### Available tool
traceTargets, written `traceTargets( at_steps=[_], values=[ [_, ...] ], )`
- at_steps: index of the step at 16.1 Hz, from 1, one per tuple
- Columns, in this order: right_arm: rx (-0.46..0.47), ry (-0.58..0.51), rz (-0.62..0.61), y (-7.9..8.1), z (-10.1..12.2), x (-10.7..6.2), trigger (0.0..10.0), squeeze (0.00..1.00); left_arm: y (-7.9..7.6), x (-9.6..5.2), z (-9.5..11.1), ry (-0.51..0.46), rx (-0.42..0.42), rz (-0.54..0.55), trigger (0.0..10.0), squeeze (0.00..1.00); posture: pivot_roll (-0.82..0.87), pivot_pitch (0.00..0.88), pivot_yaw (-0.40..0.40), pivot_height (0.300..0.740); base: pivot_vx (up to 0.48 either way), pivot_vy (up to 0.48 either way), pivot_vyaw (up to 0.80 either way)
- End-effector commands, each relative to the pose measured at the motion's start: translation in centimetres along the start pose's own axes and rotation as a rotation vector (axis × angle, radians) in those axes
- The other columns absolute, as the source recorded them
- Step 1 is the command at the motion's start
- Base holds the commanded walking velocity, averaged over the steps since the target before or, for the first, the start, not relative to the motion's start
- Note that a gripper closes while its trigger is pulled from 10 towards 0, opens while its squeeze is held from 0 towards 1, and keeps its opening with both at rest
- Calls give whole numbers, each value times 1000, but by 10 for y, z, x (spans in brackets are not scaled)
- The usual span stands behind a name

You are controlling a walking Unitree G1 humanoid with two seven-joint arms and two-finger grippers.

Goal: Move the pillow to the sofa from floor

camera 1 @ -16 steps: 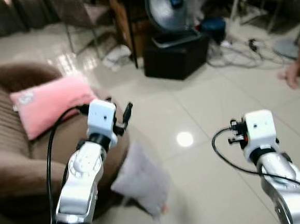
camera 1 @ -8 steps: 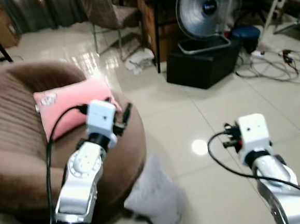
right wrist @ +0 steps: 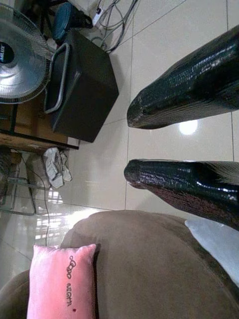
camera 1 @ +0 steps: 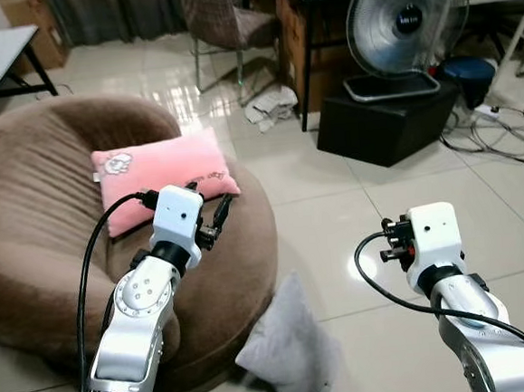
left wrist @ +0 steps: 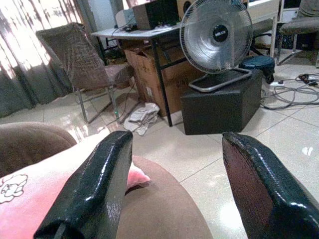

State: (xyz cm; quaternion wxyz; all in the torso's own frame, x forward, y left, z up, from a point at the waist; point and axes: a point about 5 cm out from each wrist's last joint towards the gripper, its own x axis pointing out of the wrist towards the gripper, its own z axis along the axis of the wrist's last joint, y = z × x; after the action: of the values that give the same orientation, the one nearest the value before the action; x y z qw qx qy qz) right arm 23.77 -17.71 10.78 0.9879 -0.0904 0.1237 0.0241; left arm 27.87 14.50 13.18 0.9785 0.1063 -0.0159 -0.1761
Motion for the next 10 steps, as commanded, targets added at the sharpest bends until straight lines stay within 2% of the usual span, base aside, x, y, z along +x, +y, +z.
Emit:
traceTargets(
  at_steps=[1, 4, 10],
  values=[
    [-2, 7, -5, -3, 0, -1, 10000, 0, -1, 0, 0, 1, 2, -24, 10000, 0, -44, 23, 28, 685, 0, 0, 0],
    [-3, 23, -16, -6, -4, -1, 10000, 0, -6, -1, -7, 33, 6, -81, 10000, 0, -43, 29, 26, 655, 0, 0, 0],
    [-5, 16, -5, -6, -3, -2, 10000, 0, -2, 0, -5, 10, -3, -45, 10000, 0, -45, 42, 23, 590, 0, 0, 0]
  ],
)
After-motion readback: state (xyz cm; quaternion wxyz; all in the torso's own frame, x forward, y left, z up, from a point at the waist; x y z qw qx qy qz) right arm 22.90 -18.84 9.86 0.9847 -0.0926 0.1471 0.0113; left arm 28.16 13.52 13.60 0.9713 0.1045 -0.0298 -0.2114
